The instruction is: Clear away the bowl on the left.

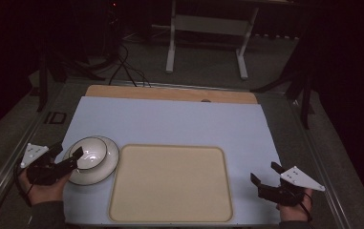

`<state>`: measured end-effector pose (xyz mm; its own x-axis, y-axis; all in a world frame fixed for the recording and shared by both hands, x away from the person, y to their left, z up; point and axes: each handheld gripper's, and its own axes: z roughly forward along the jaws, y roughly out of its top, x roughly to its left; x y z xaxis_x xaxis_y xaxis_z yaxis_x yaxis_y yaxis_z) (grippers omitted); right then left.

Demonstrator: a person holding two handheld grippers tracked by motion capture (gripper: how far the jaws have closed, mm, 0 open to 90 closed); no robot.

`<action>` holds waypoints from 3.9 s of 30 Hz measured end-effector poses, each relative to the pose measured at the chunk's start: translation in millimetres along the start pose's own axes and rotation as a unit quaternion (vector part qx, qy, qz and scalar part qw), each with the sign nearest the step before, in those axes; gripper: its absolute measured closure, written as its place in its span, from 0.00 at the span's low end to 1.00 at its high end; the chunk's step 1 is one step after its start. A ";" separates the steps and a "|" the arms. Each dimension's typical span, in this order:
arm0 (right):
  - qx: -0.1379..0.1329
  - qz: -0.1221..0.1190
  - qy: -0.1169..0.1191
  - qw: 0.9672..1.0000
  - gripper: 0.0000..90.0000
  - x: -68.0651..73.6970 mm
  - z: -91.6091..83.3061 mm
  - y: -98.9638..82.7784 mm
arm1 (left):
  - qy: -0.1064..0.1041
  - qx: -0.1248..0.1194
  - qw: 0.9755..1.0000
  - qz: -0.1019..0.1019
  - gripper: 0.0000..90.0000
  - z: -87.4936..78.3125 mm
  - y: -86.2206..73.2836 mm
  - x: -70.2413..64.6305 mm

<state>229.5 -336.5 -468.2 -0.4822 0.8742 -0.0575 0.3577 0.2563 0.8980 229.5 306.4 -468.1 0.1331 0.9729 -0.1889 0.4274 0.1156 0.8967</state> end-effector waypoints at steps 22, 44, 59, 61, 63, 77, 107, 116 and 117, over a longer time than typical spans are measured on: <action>0.001 -0.006 -0.006 1.000 0.15 0.4 0.1 0.2 | 0.012 0.025 1.000 -0.005 0.30 15.0 -0.3 6.6; 0.002 -0.006 -0.008 1.000 0.15 1.2 0.2 0.4 | 0.026 0.083 0.996 -0.032 0.41 35.6 -3.1 23.5; 0.002 -0.007 -0.006 1.000 0.15 1.4 -0.1 0.6 | 0.022 0.129 0.990 -0.046 0.51 44.3 -7.7 26.1; 0.003 -0.007 -0.005 1.000 0.15 1.4 0.0 0.6 | 0.023 0.139 0.989 -0.047 0.53 45.6 -8.7 26.3; 0.003 -0.007 -0.005 1.000 0.15 1.4 0.0 0.7 | 0.022 0.142 0.988 -0.049 0.56 46.2 -9.0 26.3; 0.002 -0.008 -0.005 1.000 0.15 1.6 -0.4 0.8 | 0.019 0.156 0.985 -0.065 0.63 47.8 -11.0 28.2; 0.000 -0.007 -0.007 1.000 0.15 1.5 -0.6 0.9 | 0.032 0.191 0.979 -0.070 0.80 54.9 -13.6 27.2; -0.002 -0.003 -0.011 1.000 0.15 0.8 -1.2 0.9 | 0.034 0.201 0.974 -0.100 0.85 56.8 -11.6 27.2; -0.004 -0.003 -0.011 1.000 0.15 0.4 -1.5 0.8 | 0.035 0.202 0.973 -0.101 0.85 57.0 -11.3 27.4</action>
<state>228.5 -336.5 -466.9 -0.4665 0.8815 -0.0729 0.3487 0.2590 0.9007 279.3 320.3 -506.2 -0.0451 0.9514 -0.3048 0.7578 0.2314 0.6101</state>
